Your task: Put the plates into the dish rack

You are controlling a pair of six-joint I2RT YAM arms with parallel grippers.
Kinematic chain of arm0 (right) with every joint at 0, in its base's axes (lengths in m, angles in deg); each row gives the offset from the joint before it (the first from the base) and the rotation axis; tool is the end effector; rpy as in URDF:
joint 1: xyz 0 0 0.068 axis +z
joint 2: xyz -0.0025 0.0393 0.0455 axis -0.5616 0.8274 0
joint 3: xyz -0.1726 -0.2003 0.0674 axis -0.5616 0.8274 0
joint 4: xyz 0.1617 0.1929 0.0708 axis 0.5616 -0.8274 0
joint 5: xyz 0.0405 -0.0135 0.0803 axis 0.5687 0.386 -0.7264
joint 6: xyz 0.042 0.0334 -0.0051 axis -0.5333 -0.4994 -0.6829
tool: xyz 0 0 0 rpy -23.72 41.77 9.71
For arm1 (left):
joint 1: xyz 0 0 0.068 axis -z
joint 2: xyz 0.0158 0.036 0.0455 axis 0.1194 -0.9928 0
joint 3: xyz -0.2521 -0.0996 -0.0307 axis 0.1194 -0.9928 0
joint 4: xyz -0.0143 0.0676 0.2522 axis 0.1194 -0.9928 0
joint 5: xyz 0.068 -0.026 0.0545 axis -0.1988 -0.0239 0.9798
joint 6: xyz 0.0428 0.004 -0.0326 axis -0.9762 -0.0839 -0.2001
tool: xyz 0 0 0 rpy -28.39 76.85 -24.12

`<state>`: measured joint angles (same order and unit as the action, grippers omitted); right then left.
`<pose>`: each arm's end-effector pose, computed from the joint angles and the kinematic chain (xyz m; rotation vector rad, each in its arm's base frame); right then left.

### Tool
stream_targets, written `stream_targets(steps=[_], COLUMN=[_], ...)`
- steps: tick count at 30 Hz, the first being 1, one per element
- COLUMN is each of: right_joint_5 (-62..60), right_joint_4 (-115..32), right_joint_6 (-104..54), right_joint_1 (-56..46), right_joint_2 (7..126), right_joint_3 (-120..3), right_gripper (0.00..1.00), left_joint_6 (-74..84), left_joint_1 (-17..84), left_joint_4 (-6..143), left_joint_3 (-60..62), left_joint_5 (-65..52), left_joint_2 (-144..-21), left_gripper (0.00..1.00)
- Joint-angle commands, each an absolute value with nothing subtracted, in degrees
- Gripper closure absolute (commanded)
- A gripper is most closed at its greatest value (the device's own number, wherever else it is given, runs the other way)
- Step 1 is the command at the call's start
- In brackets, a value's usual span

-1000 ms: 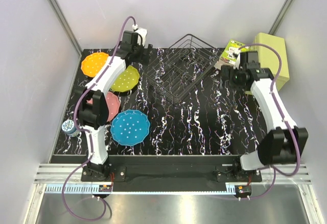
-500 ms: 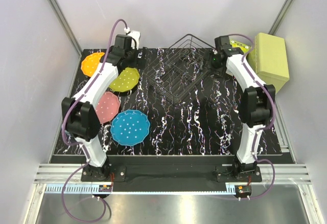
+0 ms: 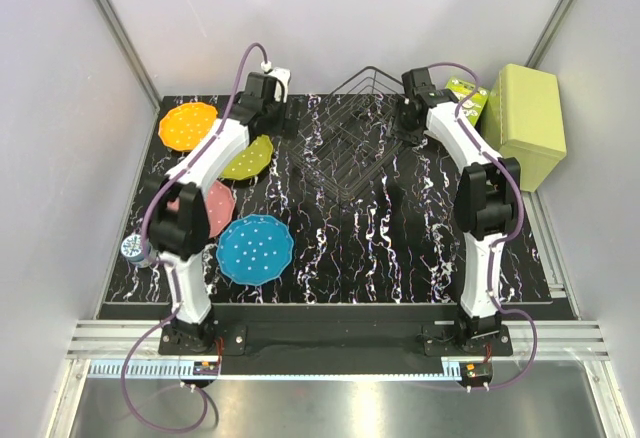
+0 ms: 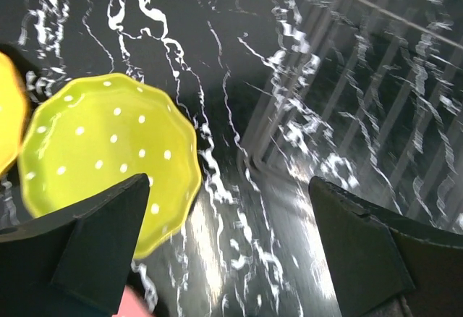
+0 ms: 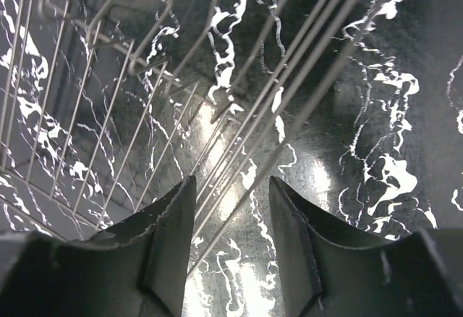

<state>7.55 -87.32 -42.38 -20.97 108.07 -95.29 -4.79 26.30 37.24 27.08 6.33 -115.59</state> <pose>0.4629 0.1079 0.2592 0.2555 2.5635 0.2258 0.4174 -0.1444 0.3059 0.3039 2.2435 -0.1112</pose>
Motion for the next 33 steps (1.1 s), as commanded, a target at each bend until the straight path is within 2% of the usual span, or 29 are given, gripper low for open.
stream_targets(steps=[1,5,8,10,16,20,21,24,33], right_joint_5=[11.19,10.93,10.84,11.1,12.6,11.89,11.8,11.45,10.48], right_joint_4=[-87.56,-87.21,-87.03,-87.03,-86.68,-86.42,-86.41,-86.33,-86.85], right_joint_6=[-39.21,-37.62,-36.31,-34.46,-30.77,-29.28,-28.57,-25.59,-21.8], right_joint_1=[-19.66,-19.66,-19.66,-19.49,-19.49,-19.4,-19.31,-19.31,-19.22], right_joint_2=[109.04,110.0,110.62,110.88,108.78,106.93,106.67,106.23,106.4], right_joint_3=[-97.81,-97.89,-98.25,-98.42,-95.35,-92.54,-92.27,-91.83,-91.92], right_gripper=[0.51,0.58,0.6,0.61,0.78,0.8,0.82,1.0,1.0], left_joint_6=[-1.89,-3.03,-2.95,-2.51,0.74,1.71,1.62,1.71,1.89], left_joint_1=[23.56,22.59,22.24,22.15,22.15,22.06,22.06,21.8,21.89], left_joint_4=[39.1,39.18,39.27,39.27,39.18,39.27,39.27,39.27,40.15], left_joint_3=[36.59,41.71,43.47,43.21,39.52,36.89,36.62,35.13,30.99], left_joint_5=[5.51,5.86,4.9,4.2,-6.17,-7.85,-7.68,-7.41,-7.15], left_joint_2=[-122.58,-126.81,-128.65,-128.92,-128.66,-126.73,-126.29,-124.97,-120.75], left_gripper=[0.01,0.01,0.01,0.01,0.01,0.01,0.01,0.01,0.01])
